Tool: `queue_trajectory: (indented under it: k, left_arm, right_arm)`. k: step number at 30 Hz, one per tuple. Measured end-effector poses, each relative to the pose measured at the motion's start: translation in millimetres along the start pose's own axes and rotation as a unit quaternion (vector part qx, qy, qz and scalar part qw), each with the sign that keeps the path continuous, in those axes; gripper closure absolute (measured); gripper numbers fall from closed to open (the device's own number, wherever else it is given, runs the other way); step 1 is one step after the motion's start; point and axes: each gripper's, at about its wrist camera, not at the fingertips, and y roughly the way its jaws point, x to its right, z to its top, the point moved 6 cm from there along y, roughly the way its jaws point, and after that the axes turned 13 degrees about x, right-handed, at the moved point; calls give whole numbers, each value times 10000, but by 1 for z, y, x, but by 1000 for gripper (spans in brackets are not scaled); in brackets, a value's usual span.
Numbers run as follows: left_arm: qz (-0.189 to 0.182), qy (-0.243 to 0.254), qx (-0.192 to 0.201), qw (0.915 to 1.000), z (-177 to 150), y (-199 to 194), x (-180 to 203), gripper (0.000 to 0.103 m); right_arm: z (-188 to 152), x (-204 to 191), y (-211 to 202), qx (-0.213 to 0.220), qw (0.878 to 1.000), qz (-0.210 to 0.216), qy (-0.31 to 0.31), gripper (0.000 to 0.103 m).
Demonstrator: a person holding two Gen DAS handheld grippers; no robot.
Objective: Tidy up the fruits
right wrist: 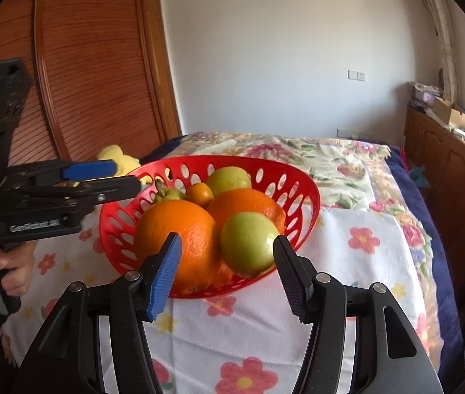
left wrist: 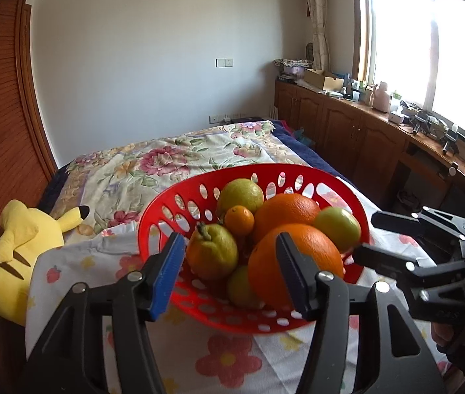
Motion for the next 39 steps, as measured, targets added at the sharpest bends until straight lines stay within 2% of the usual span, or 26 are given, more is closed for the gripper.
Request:
queue_trajectory:
  k: [2,4,11,17,19,25,34,39]
  left_arm:
    - [58,56,65,9999,-2,-8,1,43]
    - [103,109,156,9998,-4,-17,1,36]
    - [223,101,333,9991,-10,-39,2,33]
    - [299,-26,482,9984,-9,-56,0,26]
    - [340,-62,590,9977,-8,-63,0,17]
    - [394,-116,968,9945,3,-91,0,7]
    - [789,-18,1413,9868,22,-132,1,5]
    - [735,-92,1227,9897,21,-144,12,5]
  right_arm:
    - [-2,0,-4,28,10000,-43,13,44]
    - [-3,-1,-8,47,10000,-77,34,44]
    - [-2,-7,-21,163,9997,-194,38,41]
    - [6,-11,-37,306,9993,-199,56,39]
    - [9,-13,-43,358,9991,-203,51,39]
    - [19,-20,-62,549,9982,-227,-12,36]
    - [37,-29,-89,893,9954,-330,-88,21]
    - [46,-32,-103,1101,9925,-522,-112,13]
